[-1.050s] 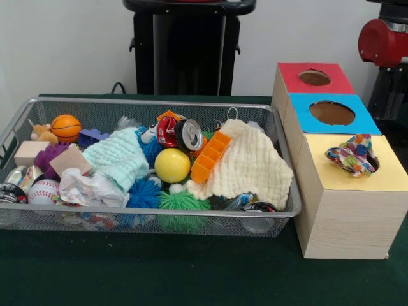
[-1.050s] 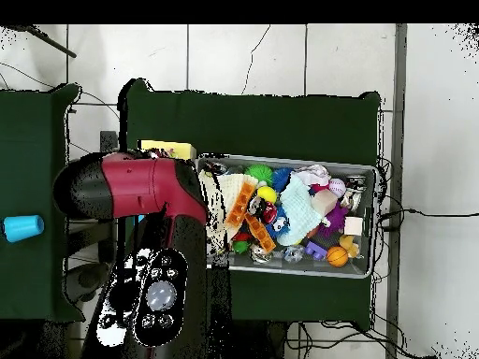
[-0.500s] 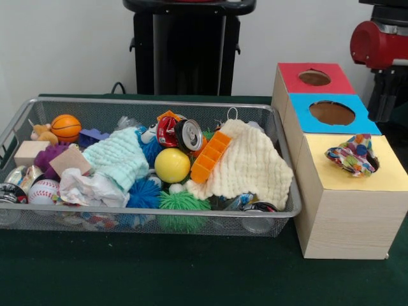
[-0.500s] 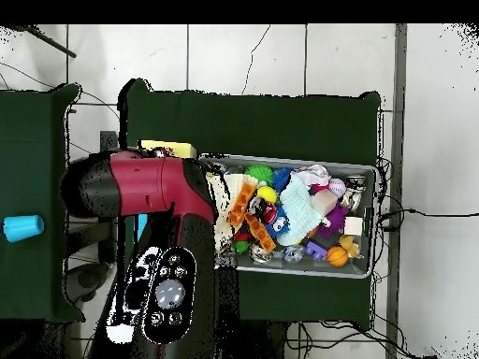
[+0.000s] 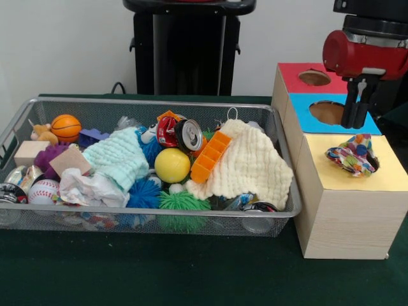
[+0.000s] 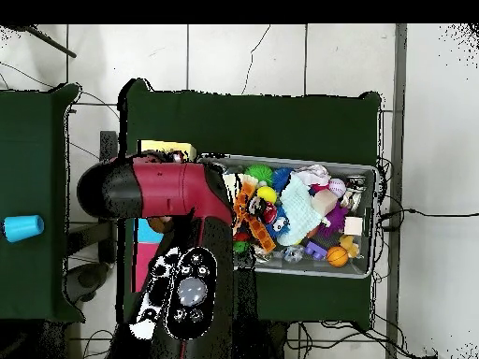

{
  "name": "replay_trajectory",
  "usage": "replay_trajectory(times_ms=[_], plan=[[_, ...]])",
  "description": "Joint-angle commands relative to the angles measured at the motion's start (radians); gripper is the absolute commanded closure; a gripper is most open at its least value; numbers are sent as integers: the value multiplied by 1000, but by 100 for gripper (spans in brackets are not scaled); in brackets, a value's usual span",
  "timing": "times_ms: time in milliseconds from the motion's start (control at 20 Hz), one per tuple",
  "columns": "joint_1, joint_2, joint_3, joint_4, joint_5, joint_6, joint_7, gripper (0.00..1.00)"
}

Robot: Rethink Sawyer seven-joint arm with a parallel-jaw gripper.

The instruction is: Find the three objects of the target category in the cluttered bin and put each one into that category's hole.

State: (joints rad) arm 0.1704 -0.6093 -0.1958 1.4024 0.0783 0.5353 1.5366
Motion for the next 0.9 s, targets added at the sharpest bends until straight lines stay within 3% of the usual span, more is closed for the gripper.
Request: replay_trajectory(times_ms=[50,500,900], plan=[[-9,19,80,112,-21,-54,149,100],[22,38,51,113,-24,-68,182,100],[9,32,70,132,-15,-87,169,100]])
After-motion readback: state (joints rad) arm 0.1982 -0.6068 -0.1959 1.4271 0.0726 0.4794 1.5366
